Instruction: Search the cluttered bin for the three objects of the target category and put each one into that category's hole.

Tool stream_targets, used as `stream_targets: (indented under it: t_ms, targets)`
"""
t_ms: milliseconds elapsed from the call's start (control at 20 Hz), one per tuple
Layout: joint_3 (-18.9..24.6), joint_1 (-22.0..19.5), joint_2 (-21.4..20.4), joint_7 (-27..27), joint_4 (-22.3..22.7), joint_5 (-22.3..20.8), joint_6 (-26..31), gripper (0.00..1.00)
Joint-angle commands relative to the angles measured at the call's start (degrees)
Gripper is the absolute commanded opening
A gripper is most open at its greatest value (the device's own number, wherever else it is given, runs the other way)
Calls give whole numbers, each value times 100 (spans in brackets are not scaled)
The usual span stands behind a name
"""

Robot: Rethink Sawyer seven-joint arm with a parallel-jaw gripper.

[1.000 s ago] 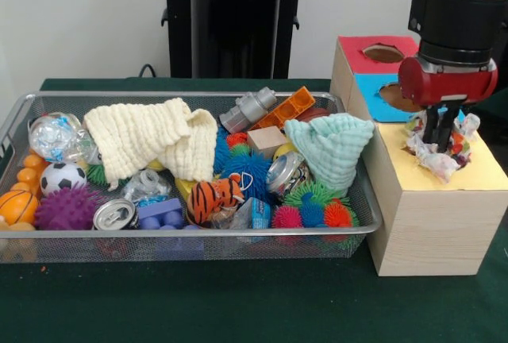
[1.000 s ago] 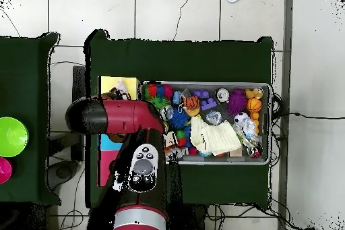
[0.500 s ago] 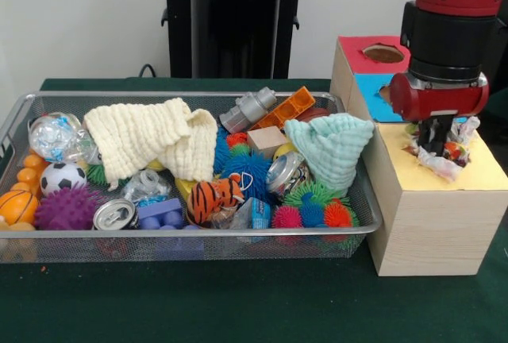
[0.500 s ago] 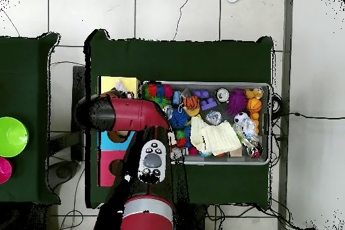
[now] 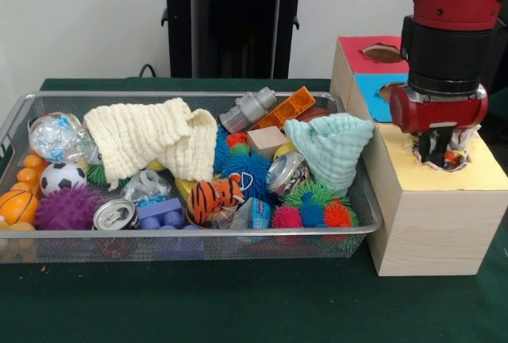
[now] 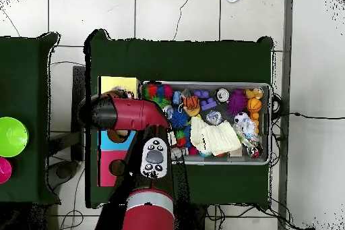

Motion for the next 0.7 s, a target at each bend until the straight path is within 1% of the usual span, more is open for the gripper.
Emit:
stream_targets:
  t_ms: [50, 250, 450, 650, 700]
  targets:
    - [530, -212, 628, 1165, 176, 120, -339, 0]
    - [480, -183, 851, 1192, 94, 49, -774, 0]
    - [421, -178, 1056, 1093, 23, -36, -983, 0]
    - [331, -129, 1210, 1084, -82, 1, -1072, 0]
    - [376, -162, 1226, 1100, -72, 12, -1148, 0]
